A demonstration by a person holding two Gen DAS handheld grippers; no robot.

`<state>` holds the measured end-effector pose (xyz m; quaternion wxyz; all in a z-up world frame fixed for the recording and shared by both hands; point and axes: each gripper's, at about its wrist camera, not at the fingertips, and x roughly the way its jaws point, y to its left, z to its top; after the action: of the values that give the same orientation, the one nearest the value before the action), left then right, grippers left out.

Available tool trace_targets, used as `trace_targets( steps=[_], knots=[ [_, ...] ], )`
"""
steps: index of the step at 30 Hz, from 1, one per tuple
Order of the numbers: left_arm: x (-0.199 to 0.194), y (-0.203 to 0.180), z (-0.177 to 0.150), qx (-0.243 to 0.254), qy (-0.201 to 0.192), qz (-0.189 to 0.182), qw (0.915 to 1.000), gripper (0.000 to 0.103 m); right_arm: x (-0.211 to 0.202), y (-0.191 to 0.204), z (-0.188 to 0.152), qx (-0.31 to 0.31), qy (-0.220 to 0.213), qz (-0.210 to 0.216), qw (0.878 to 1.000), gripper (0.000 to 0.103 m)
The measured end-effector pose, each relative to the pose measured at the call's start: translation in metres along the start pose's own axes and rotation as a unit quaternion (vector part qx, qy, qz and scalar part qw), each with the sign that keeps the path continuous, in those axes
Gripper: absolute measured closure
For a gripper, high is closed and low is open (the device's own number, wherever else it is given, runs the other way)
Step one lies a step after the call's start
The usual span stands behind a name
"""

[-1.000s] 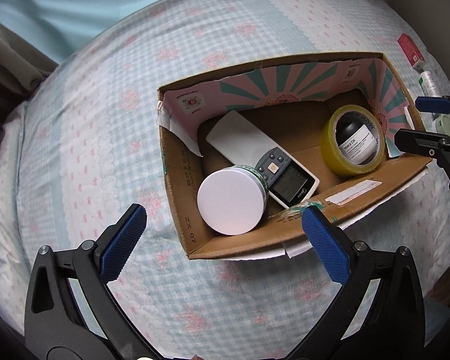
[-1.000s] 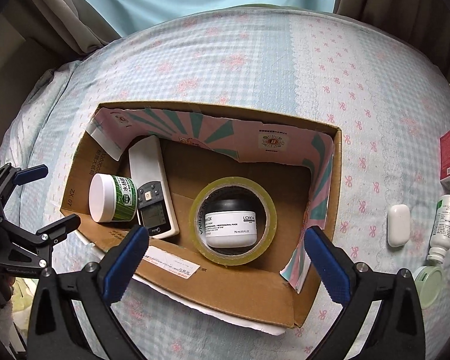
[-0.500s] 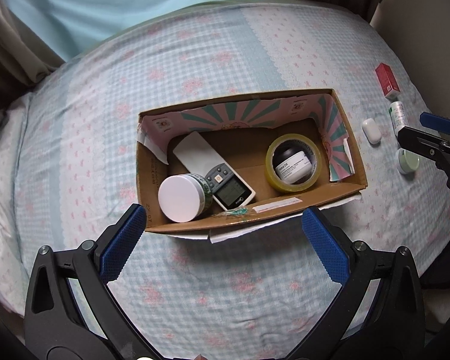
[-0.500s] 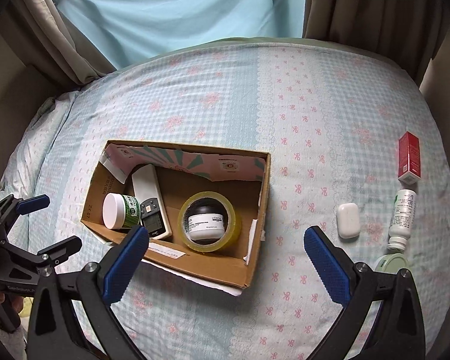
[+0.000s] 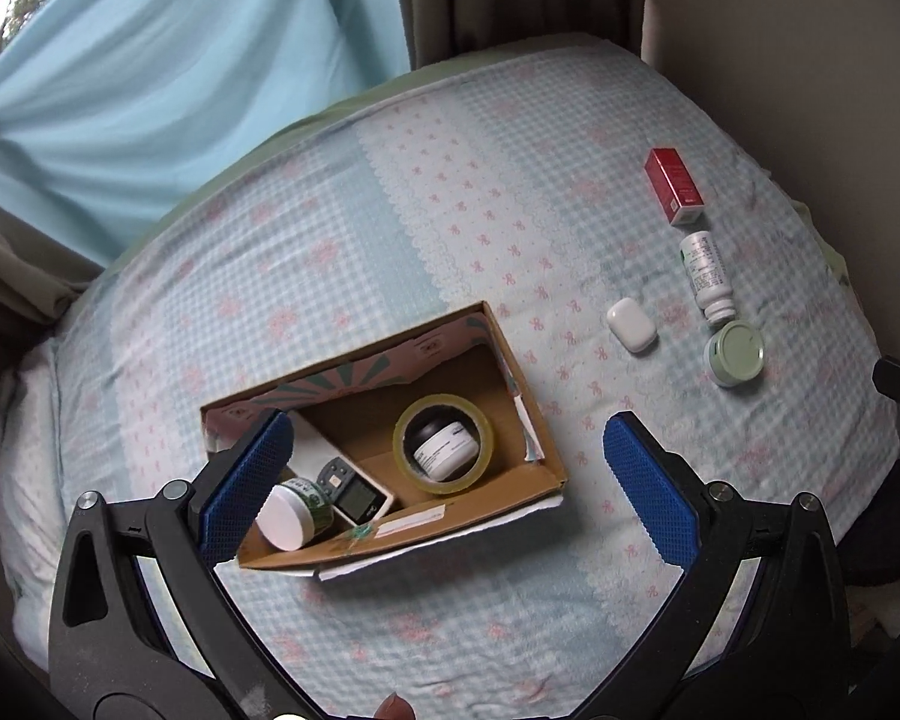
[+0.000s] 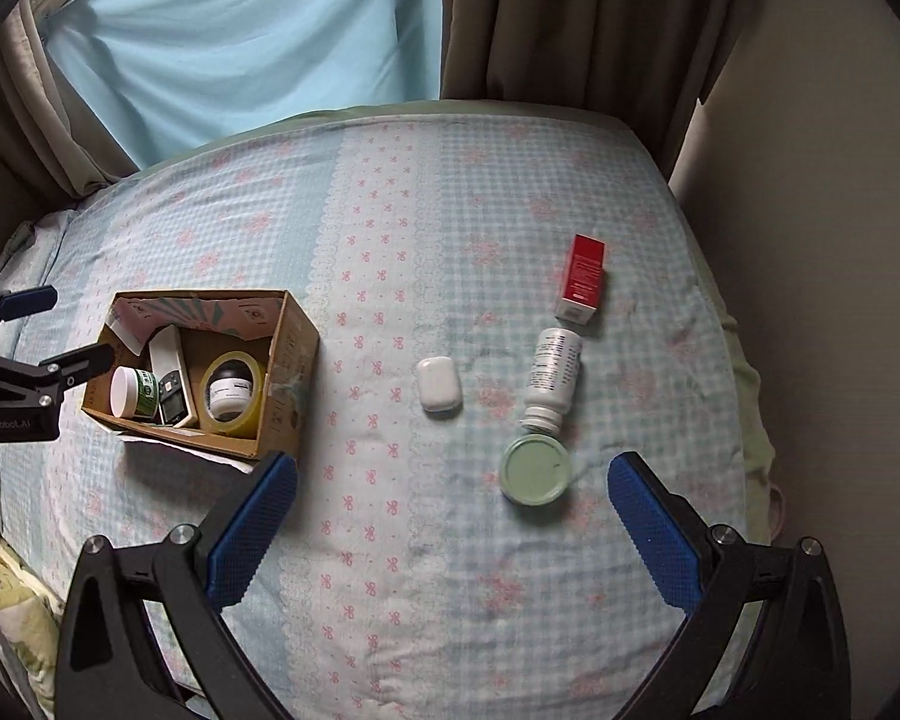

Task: Organize rigid objects
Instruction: 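Lift both grippers away from the box toward the remaining items, then lower the left gripper onto the white pill bottle while the right gripper lowers onto the green-lidded jar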

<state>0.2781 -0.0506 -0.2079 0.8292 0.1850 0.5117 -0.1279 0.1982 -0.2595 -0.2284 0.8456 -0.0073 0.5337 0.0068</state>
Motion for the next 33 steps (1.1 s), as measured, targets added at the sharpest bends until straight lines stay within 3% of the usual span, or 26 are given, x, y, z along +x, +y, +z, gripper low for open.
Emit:
trace_targets(
  steps=[6, 13, 19, 24, 33],
  knots=[
    [0.005, -0.063, 0.053, 0.037, 0.010, -0.054, 0.9978, 0.000, -0.016, -0.037, -0.018, 0.008, 0.005, -0.001, 1.000, 0.000],
    [0.035, -0.133, 0.098, 0.077, 0.035, -0.095, 0.9918, 0.000, 0.005, -0.071, -0.038, 0.028, 0.021, 0.016, 0.999, 0.000],
    [0.098, -0.176, 0.124, 0.071, 0.106, -0.137, 0.9823, 0.000, 0.038, -0.083, -0.050, 0.034, 0.014, 0.016, 0.999, 0.000],
    [0.156, -0.207, 0.139, 0.080, 0.157, -0.161, 0.9712, 0.000, 0.081, -0.076, -0.056, -0.005, 0.045, -0.002, 0.999, 0.000],
    [0.257, -0.254, 0.138, 0.123, 0.233, -0.158, 0.9518, 0.001, 0.162, -0.059, -0.062, -0.059, 0.043, -0.010, 0.997, 0.000]
  ],
)
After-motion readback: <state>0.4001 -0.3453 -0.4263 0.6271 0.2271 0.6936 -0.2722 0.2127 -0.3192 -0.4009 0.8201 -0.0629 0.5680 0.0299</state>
